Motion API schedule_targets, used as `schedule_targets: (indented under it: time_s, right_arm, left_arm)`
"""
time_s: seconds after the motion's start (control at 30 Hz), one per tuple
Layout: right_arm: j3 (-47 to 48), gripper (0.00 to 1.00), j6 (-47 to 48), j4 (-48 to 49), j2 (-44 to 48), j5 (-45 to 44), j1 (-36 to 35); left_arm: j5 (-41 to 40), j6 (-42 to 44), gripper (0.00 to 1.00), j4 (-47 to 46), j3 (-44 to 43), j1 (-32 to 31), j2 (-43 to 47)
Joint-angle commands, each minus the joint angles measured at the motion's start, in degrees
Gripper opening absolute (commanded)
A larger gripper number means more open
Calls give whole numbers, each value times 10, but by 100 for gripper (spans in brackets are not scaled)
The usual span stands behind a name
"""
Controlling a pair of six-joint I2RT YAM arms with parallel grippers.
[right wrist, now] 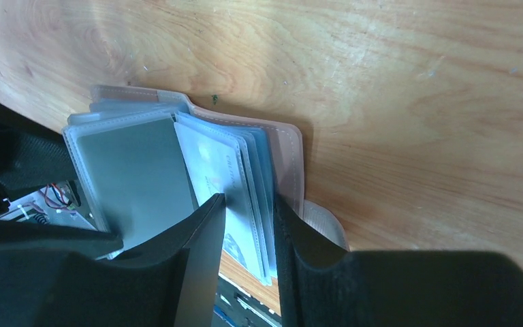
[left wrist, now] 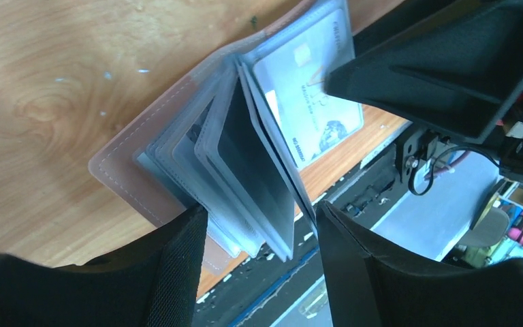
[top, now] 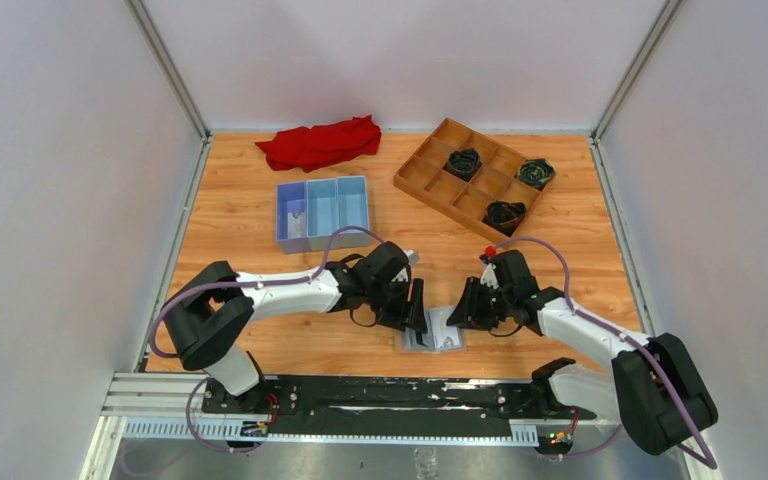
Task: Take the credit cards out of the card holder
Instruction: Remove the credit card from the card holder.
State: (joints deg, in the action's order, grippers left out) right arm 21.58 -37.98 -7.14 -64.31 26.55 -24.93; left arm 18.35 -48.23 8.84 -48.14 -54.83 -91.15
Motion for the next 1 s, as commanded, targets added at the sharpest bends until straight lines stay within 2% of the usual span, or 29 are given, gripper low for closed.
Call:
schedule_targets:
  time_s: [0.0, 0.2, 0.43, 0.67, 0.83, 0.97]
  right_arm:
    - [-33, 36, -6, 1, -12, -11, 0]
    - [-27, 36, -4, -28, 16, -25, 1]
    - [-9, 38, -1, -107, 138, -85, 1]
    - [5, 41, 4, -166, 201, -127, 1]
    - [16, 42, 12, -165, 211, -115, 1]
    - [33, 42, 24, -152, 186, -62, -1]
  left_arm:
    - [44, -8, 60, -83, -58, -33, -13]
    - [54, -9, 60, -83, -84, -46, -41]
    - [59, -5, 60, -83, -102, -47, -59]
    - [56, -4, 60, -83, -101, -47, -61]
    - [26, -8, 60, -74, -81, -45, -27]
    - [5, -19, 60, -71, -50, -30, -3]
